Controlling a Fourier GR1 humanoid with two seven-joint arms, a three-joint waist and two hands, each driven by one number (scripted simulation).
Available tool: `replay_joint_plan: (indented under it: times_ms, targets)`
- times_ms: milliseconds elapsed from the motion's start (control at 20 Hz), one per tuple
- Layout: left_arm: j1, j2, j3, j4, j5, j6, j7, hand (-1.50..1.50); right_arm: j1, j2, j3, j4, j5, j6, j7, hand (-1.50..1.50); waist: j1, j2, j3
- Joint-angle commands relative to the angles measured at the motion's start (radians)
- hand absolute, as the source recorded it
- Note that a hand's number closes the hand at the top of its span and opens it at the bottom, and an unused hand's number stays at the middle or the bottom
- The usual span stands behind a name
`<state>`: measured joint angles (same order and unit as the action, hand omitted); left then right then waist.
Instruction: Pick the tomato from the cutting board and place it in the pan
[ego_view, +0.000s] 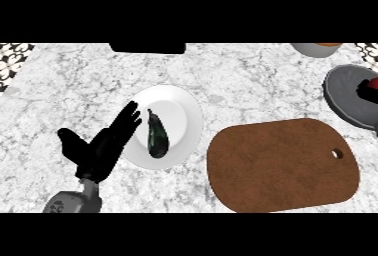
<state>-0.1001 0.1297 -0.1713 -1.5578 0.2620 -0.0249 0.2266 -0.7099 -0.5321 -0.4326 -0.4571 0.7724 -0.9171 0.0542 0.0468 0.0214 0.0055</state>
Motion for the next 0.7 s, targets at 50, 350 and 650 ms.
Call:
replay_joint_plan:
  times_ms: [50,350,650]
  targets:
    - [-0.001,-0.009,-0.005,0.015,-0.003,-0.003,0.004,0.00,-0.020,-0.071,-0.071,0.097,-0.080,0.014,-0.151,1.50,0.008,0.005,0.001]
    - [0.026,-0.012,-0.032,0.010,-0.029,-0.016,-0.037,0.00,-0.053,-0.103,-0.045,0.284,-0.022,0.199,0.020,-1.50,0.036,0.013,0.002]
    - [-0.005,-0.014,-0.008,-0.001,-0.015,0.006,0.003,0.00,-0.028,-0.052,-0.189,0.182,-0.196,0.207,-0.227,-1.50,0.009,0.008,0.007]
